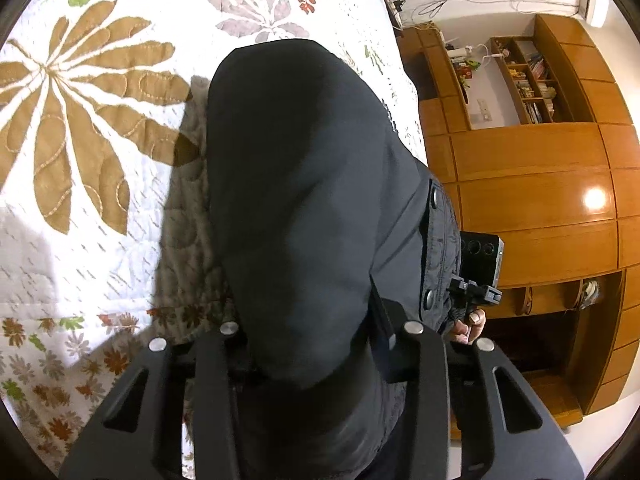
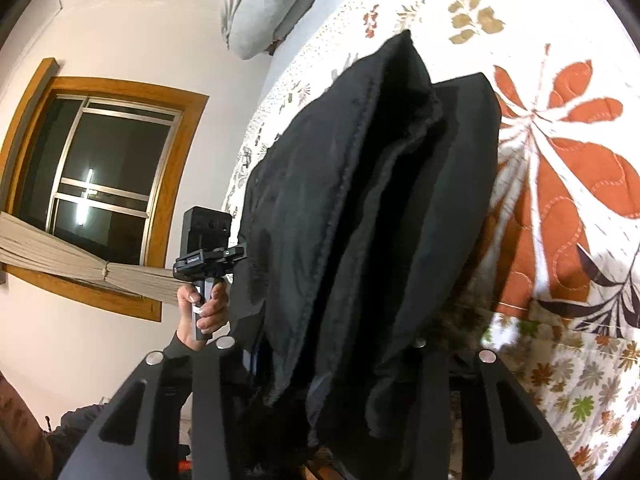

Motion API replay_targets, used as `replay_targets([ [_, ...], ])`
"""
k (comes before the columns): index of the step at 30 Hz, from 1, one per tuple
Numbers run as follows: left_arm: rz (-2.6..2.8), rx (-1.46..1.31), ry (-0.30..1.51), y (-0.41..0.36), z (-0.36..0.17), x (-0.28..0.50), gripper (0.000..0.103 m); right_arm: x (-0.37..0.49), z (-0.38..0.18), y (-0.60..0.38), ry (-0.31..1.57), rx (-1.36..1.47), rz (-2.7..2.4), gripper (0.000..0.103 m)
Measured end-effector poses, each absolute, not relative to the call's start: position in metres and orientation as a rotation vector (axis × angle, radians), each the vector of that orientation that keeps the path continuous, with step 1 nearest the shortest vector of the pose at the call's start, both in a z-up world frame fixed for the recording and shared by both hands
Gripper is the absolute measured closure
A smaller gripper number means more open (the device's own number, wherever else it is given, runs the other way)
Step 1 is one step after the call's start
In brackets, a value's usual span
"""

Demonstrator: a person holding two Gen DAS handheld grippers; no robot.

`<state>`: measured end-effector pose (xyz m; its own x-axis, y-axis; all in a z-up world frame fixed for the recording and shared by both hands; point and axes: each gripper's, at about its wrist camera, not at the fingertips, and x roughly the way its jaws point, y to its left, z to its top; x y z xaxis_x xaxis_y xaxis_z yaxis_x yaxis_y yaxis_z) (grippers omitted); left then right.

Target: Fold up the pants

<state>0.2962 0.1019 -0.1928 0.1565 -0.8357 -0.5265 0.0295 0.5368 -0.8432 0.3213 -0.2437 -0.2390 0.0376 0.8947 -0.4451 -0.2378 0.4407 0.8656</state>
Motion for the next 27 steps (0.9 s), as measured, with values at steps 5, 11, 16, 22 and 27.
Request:
replay_targets([
  [5, -0.719, -0.803, 1.251, 0.113, -0.186, 0.296, 0.065, 0.329, -0.237, -0.241, 1.225, 0.672, 0.998, 0.060],
  [11, -0.704, -0.795, 1.217, 0.133, -0.170, 0.305, 0.065, 0.343, -0.231, -0.234, 1.206, 0.652, 1.025, 0.060],
  [16, -0.678, -0.789, 1.199, 0.157, -0.159, 0.325, 0.065, 0.365, -0.224, -0.220, 1.194, 0.628, 1.053, 0.060],
  [22, -0.646, -0.772, 1.187, 0.184, -0.149, 0.362, 0.066, 0.401, -0.215, -0.195, 1.189, 0.598, 1.071, 0.060],
  [27, -0.621, -0.770, 1.189, 0.208, -0.151, 0.405, 0.066, 0.442, -0.211, -0.167, 1.193, 0.573, 1.072, 0.060],
])
